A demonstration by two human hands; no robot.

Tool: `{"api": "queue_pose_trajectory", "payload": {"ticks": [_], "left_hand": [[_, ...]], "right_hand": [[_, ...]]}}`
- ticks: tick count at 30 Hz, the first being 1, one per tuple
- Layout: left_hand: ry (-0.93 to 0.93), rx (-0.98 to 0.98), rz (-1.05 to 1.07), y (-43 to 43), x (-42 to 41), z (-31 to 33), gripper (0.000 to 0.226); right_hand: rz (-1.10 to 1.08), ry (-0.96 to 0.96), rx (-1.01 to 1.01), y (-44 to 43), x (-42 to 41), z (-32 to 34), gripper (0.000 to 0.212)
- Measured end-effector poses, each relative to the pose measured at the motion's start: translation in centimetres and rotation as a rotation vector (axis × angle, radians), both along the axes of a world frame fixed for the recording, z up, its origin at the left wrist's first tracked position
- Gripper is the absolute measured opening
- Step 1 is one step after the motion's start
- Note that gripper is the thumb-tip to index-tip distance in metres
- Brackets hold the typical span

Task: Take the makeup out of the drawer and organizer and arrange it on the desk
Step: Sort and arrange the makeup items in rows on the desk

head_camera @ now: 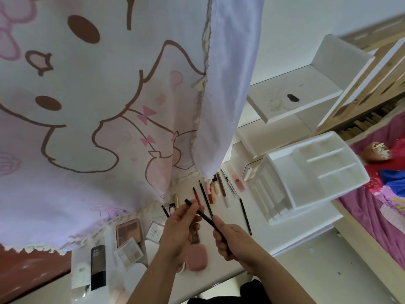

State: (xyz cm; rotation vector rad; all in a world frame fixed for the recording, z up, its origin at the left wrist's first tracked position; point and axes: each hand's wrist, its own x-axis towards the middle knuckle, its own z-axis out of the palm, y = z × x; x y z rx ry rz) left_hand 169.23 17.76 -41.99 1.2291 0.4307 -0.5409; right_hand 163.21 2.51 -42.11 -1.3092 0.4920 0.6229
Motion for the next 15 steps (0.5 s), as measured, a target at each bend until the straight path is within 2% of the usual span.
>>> {"api": "queue_pose_trajectory", "payload": {"ticks": [3, 6, 7, 11, 13, 15], "left_hand": [[0.046, -0.100, 0.134, -0.1, 1.0, 0.3, 0.030], [0.051, -0.116, 0.197, -0.6, 1.3, 0.4, 0.023], [0.059, -0.122, 0.223, -0.7, 1.4, 0.3, 0.019], [0.102, -0.229, 0.437, 1.0, 3.3, -0.2, 0.014], [0.091, -0.252, 0.520, 3.2, 4.6, -0.4, 0.015], [0.065, -0.242, 0.525, 4.8, 5.3, -0.2, 0.017]], "right_hand": [[-0.026, -0.010, 0.003, -0.1, 0.2, 0.1, 0.050], [-0.037, -0.043, -0.030, 0.2, 0.6, 0.6, 0.052], [-0.039, -0.086, -0.098, 0.4, 0.7, 0.8, 0.053], [0.019, -0.381, -0.586, 0.4, 0.2, 1.1, 0.057], [-0.015, -0.433, -0.646, -0.8, -0.7, 0.7, 0.058], [-0.043, -0.410, -0.626, -1.8, -1.3, 0.3, 0.055]]}}
